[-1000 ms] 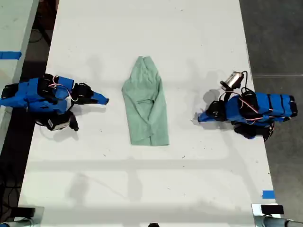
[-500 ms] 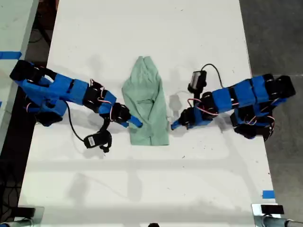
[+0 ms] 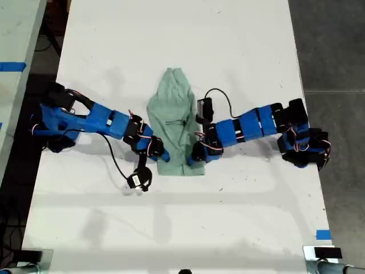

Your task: Fold t shirt

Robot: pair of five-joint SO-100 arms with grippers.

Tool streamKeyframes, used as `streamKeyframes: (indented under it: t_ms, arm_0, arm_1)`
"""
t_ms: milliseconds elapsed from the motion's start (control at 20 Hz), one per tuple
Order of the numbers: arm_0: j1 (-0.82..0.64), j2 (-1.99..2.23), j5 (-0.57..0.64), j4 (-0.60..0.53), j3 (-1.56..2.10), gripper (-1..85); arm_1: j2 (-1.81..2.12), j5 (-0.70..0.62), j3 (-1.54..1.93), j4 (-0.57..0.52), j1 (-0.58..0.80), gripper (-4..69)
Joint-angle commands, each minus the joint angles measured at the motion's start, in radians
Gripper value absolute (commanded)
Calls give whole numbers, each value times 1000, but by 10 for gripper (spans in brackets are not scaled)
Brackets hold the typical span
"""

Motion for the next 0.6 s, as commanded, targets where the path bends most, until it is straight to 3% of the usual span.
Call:
streamKeyframes:
  t_ms: [0,250,400,550]
  arm_0:
    - [35,-60,-8,29,-126,-2]
    - [152,-66,20,43,-252,-2]
    - [218,-37,-23,193,-410,-2]
    - [121,107,-25,374,-436,-2]
  arm_1:
    - [-15,-3,-54,-29,-8,-1]
    - [-29,12,-138,3,-87,0]
    - [-32,-15,-331,112,-138,17]
    - [144,-104,-336,104,-26,18]
